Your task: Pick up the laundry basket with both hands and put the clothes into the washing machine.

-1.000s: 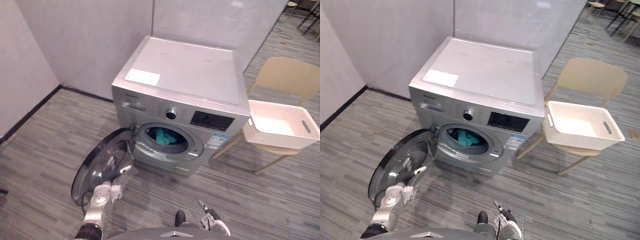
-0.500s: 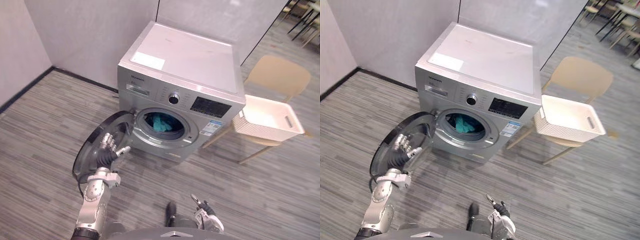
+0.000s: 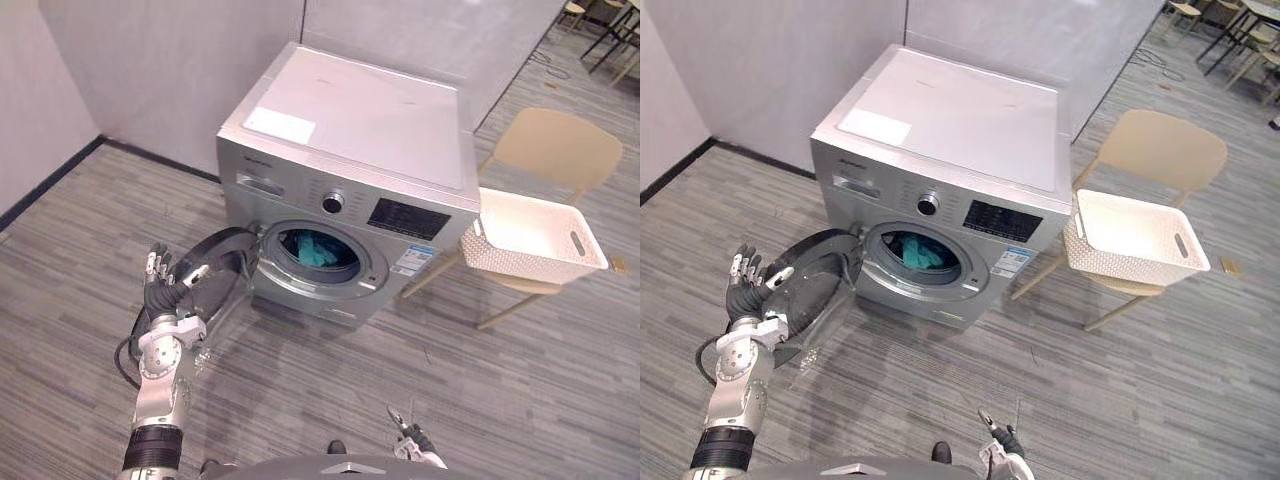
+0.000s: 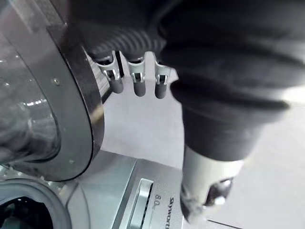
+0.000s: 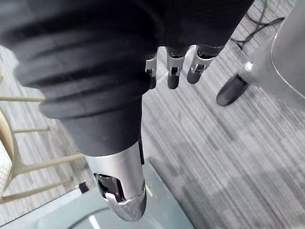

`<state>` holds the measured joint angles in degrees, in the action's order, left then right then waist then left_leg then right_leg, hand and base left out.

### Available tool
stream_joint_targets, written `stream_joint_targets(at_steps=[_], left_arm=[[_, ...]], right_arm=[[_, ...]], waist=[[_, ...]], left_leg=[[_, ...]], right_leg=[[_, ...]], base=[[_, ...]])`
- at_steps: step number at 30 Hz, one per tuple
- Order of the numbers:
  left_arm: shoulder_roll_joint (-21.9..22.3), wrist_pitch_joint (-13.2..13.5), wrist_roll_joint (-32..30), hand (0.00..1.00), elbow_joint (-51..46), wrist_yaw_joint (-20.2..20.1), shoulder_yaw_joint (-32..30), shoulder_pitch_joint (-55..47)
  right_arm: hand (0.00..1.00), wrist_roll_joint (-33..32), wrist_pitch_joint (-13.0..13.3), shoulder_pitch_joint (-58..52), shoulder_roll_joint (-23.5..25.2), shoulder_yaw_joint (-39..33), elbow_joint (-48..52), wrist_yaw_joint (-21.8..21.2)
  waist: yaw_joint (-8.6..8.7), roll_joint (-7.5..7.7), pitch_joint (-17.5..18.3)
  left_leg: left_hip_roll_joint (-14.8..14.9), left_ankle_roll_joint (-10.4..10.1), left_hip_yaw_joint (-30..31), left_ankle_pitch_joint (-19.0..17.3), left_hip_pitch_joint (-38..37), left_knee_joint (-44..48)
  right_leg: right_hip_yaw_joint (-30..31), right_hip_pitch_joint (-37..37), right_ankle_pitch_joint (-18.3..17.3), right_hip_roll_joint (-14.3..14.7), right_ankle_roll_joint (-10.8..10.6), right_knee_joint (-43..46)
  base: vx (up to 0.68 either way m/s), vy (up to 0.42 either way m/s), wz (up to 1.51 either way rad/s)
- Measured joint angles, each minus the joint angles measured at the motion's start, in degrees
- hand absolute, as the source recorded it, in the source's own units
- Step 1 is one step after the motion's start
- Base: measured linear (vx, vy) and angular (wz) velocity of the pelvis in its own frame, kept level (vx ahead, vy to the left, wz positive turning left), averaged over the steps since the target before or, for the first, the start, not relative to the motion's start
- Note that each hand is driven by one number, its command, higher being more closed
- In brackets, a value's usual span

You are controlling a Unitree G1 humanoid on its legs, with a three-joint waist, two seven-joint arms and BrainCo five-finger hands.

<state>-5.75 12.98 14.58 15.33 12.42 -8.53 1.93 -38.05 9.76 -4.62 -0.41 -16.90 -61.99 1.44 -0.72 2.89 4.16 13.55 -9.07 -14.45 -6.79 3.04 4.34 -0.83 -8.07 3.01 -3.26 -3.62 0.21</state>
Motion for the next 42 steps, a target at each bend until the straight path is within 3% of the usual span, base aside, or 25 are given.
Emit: stream_joint_targets(at_steps=[2, 5, 8, 11, 13, 14, 15, 17, 20, 21, 22, 24, 26, 30, 36, 39, 41, 42], left_arm=[[-0.3, 0.0, -0.3, 0.00, 2.4, 0.9, -1.7, 1.4], [-3.0, 0.0, -1.5, 0.00, 6.0, 3.3, -5.4, 5.2], [-8.1, 0.0, -1.8, 0.00, 11.0, 5.8, -10.0, 11.0], [-14.9, -0.1, -1.2, 0.00, 15.3, 7.8, -15.5, 17.9], [-19.8, -0.1, -0.3, 0.00, 18.6, 8.7, -17.6, 21.9], [-21.7, -0.2, 0.4, 0.00, 20.5, 8.7, -17.9, 24.6], [-24.2, -0.5, 1.6, 0.00, 22.8, 9.0, -17.9, 29.4], [-26.5, -0.5, 2.7, 0.00, 23.7, 9.4, -17.6, 33.6], [-29.8, -0.5, 3.4, 0.00, 23.8, 10.3, -17.1, 39.9], [-30.7, -0.5, 3.6, 0.00, 24.8, 10.7, -16.0, 42.9], [-31.1, -0.5, 3.7, 0.00, 25.7, 10.8, -15.6, 44.0], [-31.2, -1.4, 4.0, 0.00, 30.0, 10.5, -12.6, 46.9], [-30.9, -2.0, 4.6, 0.00, 33.6, 9.4, -10.9, 48.3], [-29.3, -2.7, 6.8, 0.00, 38.3, 5.8, -10.1, 49.3], [-25.3, -2.8, 7.9, 0.00, 44.1, 0.6, -12.0, 47.6], [-20.4, -2.9, 9.8, 0.00, 44.3, -1.0, -12.9, 39.8], [-16.2, -3.3, 12.4, 0.00, 44.8, -1.8, -12.6, 32.9], [-13.0, -4.2, 12.5, 0.00, 46.1, -2.6, -10.6, 28.8]], right_arm=[[0.00, 0.0, 0.1, -0.8, -0.6, 0.0, 0.3, -0.1], [0.00, 0.0, 0.1, -1.7, -0.7, 0.0, 0.3, -0.9], [0.00, 0.0, 0.0, -1.9, -0.3, 0.0, 0.3, -1.8], [0.00, 0.0, -0.3, -2.9, 0.4, 0.2, 0.4, -2.2], [0.00, -0.1, 0.0, -3.2, -0.5, 0.5, 1.1, -2.2], [0.00, -0.2, 0.1, -3.4, -0.5, 0.5, 1.4, -2.2], [0.00, -0.8, 0.0, -4.1, 0.2, 1.1, 2.0, -2.3], [0.00, -1.2, 0.1, -4.2, 1.0, 1.9, 2.9, -2.4], [0.00, -2.7, 0.1, -4.2, 1.6, 5.7, 5.2, -2.8], [0.00, -3.2, 0.1, -4.1, 1.6, 7.4, 7.2, -3.0], [0.00, -3.2, 0.2, -4.0, 1.6, 7.8, 7.7, -3.3], [0.00, -3.9, 0.6, -3.9, 1.4, 9.2, 10.0, -3.9], [0.00, -4.9, 0.6, -3.9, 1.6, 10.6, 11.6, -4.0], [0.00, -5.1, 0.6, -3.9, 2.0, 13.5, 13.8, -4.2], [0.00, -5.0, 0.1, -2.6, 1.9, 14.5, 13.5, -4.6], [0.00, -4.8, -0.5, -1.0, 1.8, 14.2, 10.5, -4.5], [0.00, -4.3, -1.0, 0.0, 1.7, 13.7, 8.7, -4.5], [0.00, -4.3, -1.2, 0.7, 1.6, 13.5, 7.8, -4.5]], waist=[[1.15, 0.04, 0.0], [1.49, 0.65, -0.6], [1.86, 2.57, -3.0], [2.08, 6.65, -5.0], [2.00, 7.17, -5.7], [1.99, 7.65, -6.3], [1.96, 8.63, -6.9], [1.54, 9.00, -7.5], [0.22, 8.61, -8.8], [-0.58, 8.11, -9.3], [-0.81, 8.06, -9.4], [-0.48, 8.18, -10.0], [-0.48, 8.32, -10.9], [-0.78, 9.49, -12.2], [-1.34, 9.92, -12.2], [-1.26, 9.78, -12.2], [-0.45, 9.99, -12.1], [0.61, 10.36, -11.8]], left_leg=[[0.0, 0.0, -0.5, 0.8, -0.1, -0.9], [0.0, 0.2, -1.9, 2.2, 1.8, -1.7], [-0.3, 0.3, -2.7, 3.5, 4.9, -1.2], [-0.5, -1.1, -2.7, 3.1, 8.4, -0.7], [0.5, -1.7, -2.7, 5.4, 10.6, -1.4], [0.6, -1.8, -2.6, 5.4, 11.7, -0.8], [1.3, -2.3, -1.9, 4.4, 14.1, 2.0], [3.2, -2.9, -1.0, 2.0, 17.3, 6.9], [8.5, -3.4, 1.4, -3.5, 23.5, 17.1], [11.0, -3.0, 2.1, -3.9, 25.6, 18.8], [11.6, -2.8, 2.2, -3.6, 26.0, 18.6], [12.0, -2.2, 2.7, -2.4, 27.6, 18.6], [11.9, -1.6, 2.9, -2.2, 27.9, 18.6], [11.5, -0.8, 3.0, -2.1, 27.9, 18.5], [10.2, 0.3, 0.3, -0.7, 23.8, 14.9], [9.0, -0.3, -2.8, 2.3, 17.7, 9.3], [7.4, -1.0, -3.8, 3.3, 15.5, 7.0], [5.9, -1.0, -4.3, 4.0, 14.8, 5.8]], right_leg=[[0.0, -0.1, 0.7, 0.1, -0.3, -0.7], [0.2, -2.8, 4.1, 0.5, -0.1, -2.6], [0.4, -5.9, 6.9, 0.6, 0.0, -4.0], [4.0, -9.0, 1.9, 0.2, -4.1, -4.5], [5.6, -11.8, 0.8, 1.7, -5.4, -4.6], [5.9, -12.5, 1.8, 1.7, -7.0, -4.6], [6.3, -13.5, 5.4, 1.9, -8.8, -4.5], [6.3, -14.1, 6.4, 3.0, -8.1, -4.4], [6.3, -15.3, 9.5, 7.0, -7.4, -4.4], [6.3, -16.8, 14.0, 9.2, -7.8, -4.8], [6.3, -17.9, 16.4, 9.9, -7.7, -4.8], [6.1, -19.8, 21.3, 10.7, -3.2, -4.8], [5.8, -20.0, 23.1, 10.6, -1.1, -4.8], [5.2, -20.0, 24.7, 10.3, 0.7, -4.9], [7.1, -19.0, 24.7, 9.3, 0.7, -5.1], [10.1, -16.6, 24.3, 9.1, 0.2, -5.0], [11.7, -15.8, 21.9, 8.0, -2.5, -4.9], [12.5, -15.6, 19.0, 6.4, -5.9, -4.9]], base=[[-0.06, -0.026, -0.13], [-0.17, -0.015, -0.27], [-0.20, -0.014, -0.20], [-0.20, -0.038, -0.13], [-0.14, -0.090, -0.23], [-0.14, -0.079, 0.09], [-0.10, -0.068, 0.10], [-0.04, -0.054, -0.02], [-0.04, -0.027, -0.35], [-0.07, 0.001, -0.44], [-0.05, 0.045, -0.36], [-0.02, 0.100, -0.09], [-0.02, 0.122, 0.05], [-0.02, 0.084, 0.04], [0.00, 0.043, -0.08], [0.01, 0.018, -0.13], [-0.04, 0.012, -0.02], [-0.07, -0.012, 0.09]])
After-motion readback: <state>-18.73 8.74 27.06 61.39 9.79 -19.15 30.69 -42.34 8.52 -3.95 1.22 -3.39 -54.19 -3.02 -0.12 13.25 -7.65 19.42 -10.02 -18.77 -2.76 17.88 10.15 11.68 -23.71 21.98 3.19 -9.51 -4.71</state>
